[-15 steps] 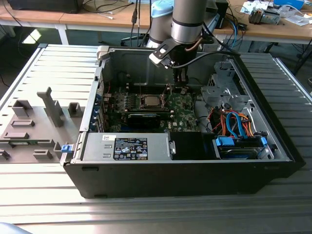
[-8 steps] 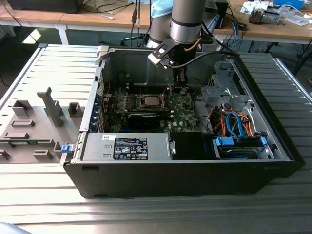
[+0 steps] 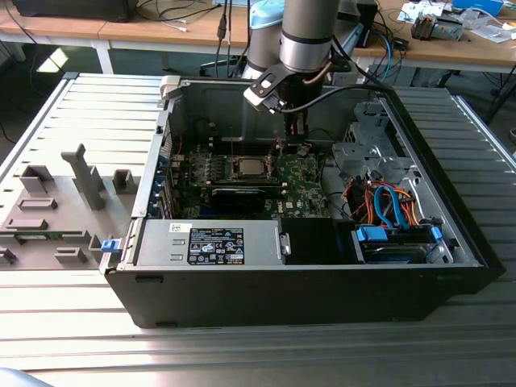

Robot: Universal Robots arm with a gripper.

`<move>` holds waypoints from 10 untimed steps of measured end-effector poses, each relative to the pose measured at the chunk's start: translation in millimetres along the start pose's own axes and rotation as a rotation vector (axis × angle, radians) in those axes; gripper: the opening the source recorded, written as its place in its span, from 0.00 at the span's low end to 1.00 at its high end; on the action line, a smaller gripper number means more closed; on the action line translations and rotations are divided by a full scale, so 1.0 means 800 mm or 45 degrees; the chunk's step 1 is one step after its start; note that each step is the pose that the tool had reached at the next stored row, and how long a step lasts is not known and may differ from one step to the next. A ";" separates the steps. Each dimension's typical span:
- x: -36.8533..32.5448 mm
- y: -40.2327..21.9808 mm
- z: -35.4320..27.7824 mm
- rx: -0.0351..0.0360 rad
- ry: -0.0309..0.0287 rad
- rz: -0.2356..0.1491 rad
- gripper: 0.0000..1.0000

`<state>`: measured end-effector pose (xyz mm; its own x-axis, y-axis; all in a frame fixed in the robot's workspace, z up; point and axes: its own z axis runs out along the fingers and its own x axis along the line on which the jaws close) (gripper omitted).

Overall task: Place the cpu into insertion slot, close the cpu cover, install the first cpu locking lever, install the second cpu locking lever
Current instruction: 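Close the cpu cover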

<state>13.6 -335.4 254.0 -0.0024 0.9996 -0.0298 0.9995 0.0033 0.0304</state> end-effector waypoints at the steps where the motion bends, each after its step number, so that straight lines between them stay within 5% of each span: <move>1: 0.0000 -0.0014 0.0000 -0.0002 0.0000 0.000 0.11; 10: 0.0000 -0.0063 -0.0002 -0.0003 0.0000 0.000 0.11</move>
<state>8.6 -335.4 254.0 -0.0024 0.9996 -0.0298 0.9995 0.0033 0.0306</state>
